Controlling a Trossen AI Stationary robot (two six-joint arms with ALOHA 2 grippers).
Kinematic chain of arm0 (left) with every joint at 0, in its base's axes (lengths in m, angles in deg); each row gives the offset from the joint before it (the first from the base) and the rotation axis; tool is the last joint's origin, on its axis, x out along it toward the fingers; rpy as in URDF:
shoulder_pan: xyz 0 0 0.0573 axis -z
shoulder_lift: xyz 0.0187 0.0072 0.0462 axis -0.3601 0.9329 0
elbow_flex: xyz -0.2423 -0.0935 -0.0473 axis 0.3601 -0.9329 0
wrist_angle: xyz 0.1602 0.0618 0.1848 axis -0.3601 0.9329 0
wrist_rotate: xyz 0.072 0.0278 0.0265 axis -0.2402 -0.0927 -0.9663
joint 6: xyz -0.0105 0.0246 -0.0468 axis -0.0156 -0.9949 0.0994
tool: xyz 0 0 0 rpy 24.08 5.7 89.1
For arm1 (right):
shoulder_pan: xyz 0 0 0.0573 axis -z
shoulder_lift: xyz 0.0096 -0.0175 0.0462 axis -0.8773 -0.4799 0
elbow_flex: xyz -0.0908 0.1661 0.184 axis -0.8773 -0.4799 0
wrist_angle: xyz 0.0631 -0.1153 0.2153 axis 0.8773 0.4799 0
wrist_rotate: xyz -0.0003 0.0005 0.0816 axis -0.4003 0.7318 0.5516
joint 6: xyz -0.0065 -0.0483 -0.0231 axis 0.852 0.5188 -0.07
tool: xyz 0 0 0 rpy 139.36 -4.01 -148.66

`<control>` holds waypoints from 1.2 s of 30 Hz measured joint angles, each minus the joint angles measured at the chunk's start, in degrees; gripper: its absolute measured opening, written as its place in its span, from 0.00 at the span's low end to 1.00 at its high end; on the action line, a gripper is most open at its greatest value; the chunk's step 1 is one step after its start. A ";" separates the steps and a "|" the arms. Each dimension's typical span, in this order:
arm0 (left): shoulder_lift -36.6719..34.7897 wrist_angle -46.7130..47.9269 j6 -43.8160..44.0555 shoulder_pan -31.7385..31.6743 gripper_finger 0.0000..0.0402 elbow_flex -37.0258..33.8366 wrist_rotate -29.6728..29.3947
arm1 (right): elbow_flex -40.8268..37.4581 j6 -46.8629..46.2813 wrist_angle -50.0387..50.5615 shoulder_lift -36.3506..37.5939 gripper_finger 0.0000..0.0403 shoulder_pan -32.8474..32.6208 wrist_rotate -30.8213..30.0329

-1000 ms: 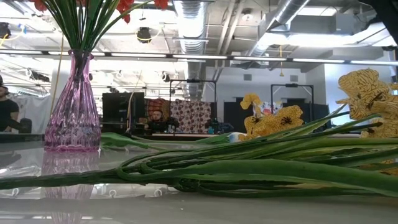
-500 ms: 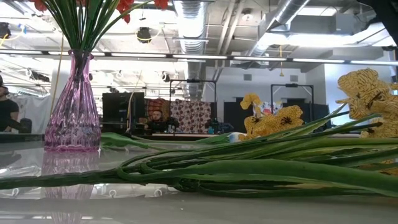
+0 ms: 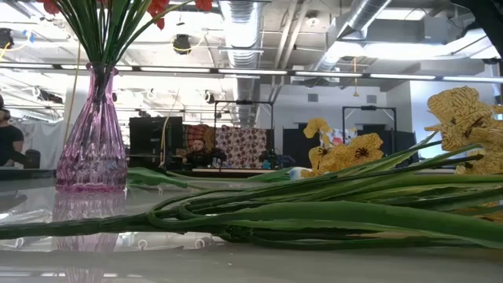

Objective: Sort flowers into vase by color
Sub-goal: Put the orange flower into the purple vase

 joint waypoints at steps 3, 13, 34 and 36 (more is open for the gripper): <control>-0.45 0.05 0.03 0.00 0.16 0.00 -0.89 | 0.00 0.01 -0.42 0.00 0.04 0.02 0.00; 2.32 1.66 1.67 0.02 0.16 0.00 2.69 | 0.00 0.04 -1.29 0.00 0.04 -0.09 -0.29; 3.59 1.00 0.20 0.04 0.00 0.00 3.81 | 0.00 0.60 -0.59 0.00 0.08 -0.72 -0.35; 3.65 1.04 0.22 0.04 0.00 0.00 3.81 | 0.00 0.59 -0.40 0.00 0.14 -0.72 -0.31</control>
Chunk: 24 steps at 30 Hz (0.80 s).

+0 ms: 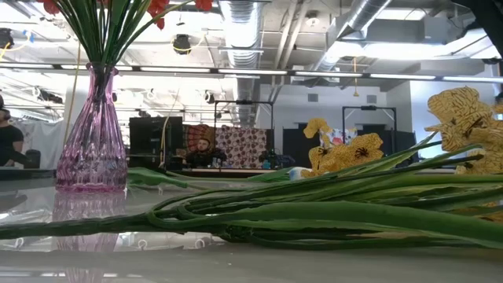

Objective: Sort flowers into vase by color
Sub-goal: Put the orange flower into the purple vase

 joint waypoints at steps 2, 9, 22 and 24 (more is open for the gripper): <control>0.01 -0.26 0.00 0.00 0.00 0.00 -0.02 | 0.00 -0.01 0.72 0.00 0.22 0.03 0.00; -2.46 -2.51 -1.72 0.03 0.00 0.00 -2.53 | -0.04 0.47 4.98 1.95 0.55 0.63 1.24; -14.95 10.73 -3.95 0.02 0.00 -0.72 -8.16 | -0.02 4.37 26.70 9.40 0.66 1.13 8.68; -16.93 10.82 -2.76 0.04 0.00 -3.26 -8.01 | -0.02 4.36 29.12 9.49 0.66 0.29 8.55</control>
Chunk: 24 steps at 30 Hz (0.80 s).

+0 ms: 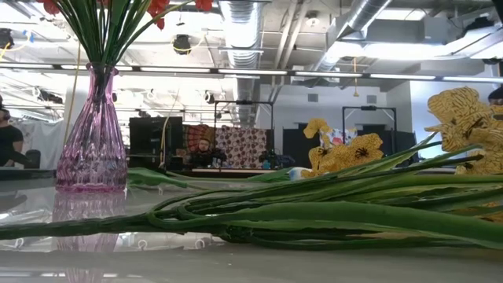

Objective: Sort flowers into vase by color
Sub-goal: Put the orange flower into the purple vase

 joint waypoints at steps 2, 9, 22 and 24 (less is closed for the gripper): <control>-2.25 -2.23 0.98 0.16 0.00 -3.52 0.67 | -0.01 -0.03 1.79 -0.01 0.66 -0.93 -1.20; -10.77 -15.58 7.13 1.32 0.00 -20.63 6.00 | 0.00 -1.72 4.57 -0.02 0.66 -3.16 -3.78; -18.60 -18.82 9.35 2.06 0.00 -33.05 9.53 | 0.00 -4.56 7.54 -0.09 0.66 -5.62 -9.14; -18.62 -18.90 10.37 2.04 0.00 -34.49 9.60 | 0.00 -4.55 7.47 -0.09 0.66 -6.28 -9.97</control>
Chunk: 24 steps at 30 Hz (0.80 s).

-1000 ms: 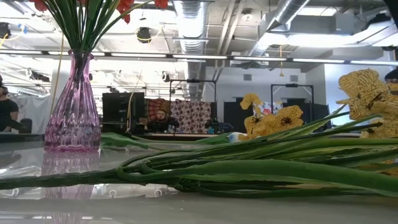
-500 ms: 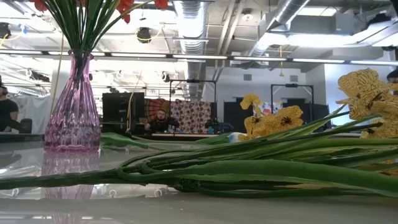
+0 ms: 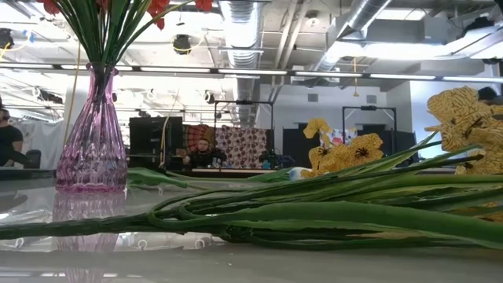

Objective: Sort flowers into vase by color
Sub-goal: Put the orange flower into the purple vase

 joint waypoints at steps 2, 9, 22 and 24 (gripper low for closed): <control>0.03 -1.61 1.51 0.06 0.00 -1.85 0.95 | 0.00 0.00 0.01 0.00 0.66 -0.71 -0.58; 0.19 -18.64 3.39 4.04 0.00 -7.94 3.04 | 0.00 0.02 0.11 0.00 0.66 -3.53 -1.93; 0.20 -14.80 -1.25 13.25 0.00 -8.41 -5.65 | -0.57 2.19 3.83 -0.02 0.66 -9.25 -11.03; 0.18 -14.72 -2.85 14.18 0.00 -8.41 -8.08 | -0.59 2.59 3.71 -0.07 0.66 -9.69 -11.59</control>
